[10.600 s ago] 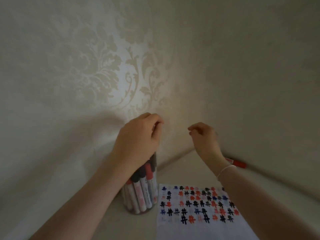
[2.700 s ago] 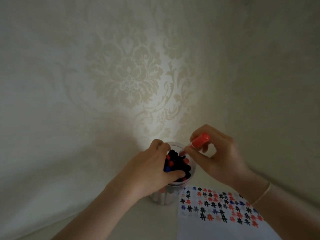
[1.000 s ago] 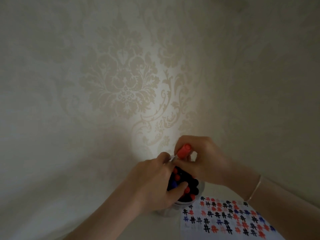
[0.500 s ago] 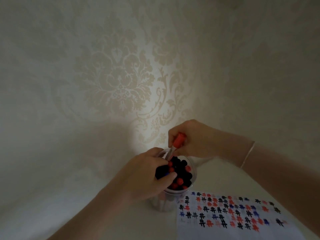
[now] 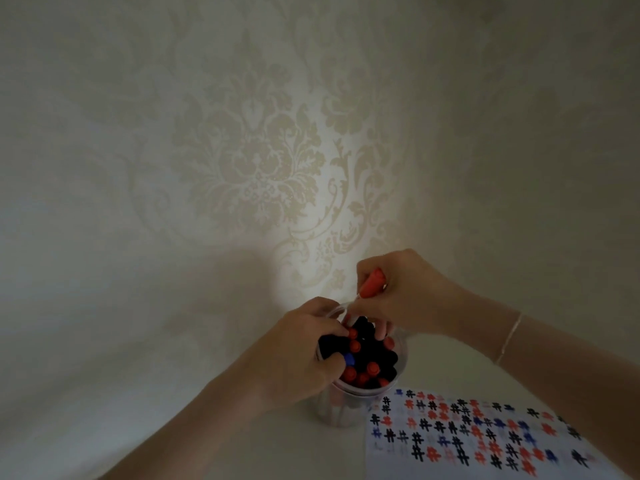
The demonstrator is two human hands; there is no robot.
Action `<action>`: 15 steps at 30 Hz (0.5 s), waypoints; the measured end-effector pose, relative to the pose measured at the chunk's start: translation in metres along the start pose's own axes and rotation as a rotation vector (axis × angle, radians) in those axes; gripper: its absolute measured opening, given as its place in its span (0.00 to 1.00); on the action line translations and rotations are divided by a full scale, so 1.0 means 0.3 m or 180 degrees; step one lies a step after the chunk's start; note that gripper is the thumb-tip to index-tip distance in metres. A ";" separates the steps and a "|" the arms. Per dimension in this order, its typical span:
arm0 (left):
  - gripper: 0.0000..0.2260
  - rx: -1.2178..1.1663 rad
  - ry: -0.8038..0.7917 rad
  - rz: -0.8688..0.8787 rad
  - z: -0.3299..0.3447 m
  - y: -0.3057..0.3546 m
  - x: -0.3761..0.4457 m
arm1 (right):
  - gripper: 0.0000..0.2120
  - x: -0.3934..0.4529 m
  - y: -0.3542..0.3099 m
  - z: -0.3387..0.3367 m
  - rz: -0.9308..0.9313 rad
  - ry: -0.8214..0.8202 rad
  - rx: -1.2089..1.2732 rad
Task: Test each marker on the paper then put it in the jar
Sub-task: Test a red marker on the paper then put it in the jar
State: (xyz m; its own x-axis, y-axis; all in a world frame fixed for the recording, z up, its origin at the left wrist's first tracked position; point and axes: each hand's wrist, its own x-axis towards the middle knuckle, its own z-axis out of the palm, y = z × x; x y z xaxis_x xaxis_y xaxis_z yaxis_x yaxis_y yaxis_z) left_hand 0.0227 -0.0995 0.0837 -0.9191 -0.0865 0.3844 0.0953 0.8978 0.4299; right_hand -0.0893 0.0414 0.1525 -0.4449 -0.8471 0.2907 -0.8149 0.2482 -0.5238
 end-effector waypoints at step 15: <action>0.15 0.1017 -0.0111 0.0345 0.019 0.086 -0.060 | 0.05 -0.123 0.075 -0.037 -0.1572 0.0294 -0.0782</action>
State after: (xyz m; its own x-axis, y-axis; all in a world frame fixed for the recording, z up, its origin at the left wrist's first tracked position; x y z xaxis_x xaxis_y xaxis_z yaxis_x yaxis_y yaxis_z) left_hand 0.0395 -0.0723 0.0833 -0.9233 0.0266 0.3832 0.0735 0.9914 0.1083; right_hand -0.0955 0.0835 0.1388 -0.0101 -0.8486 0.5290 -0.9925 -0.0561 -0.1089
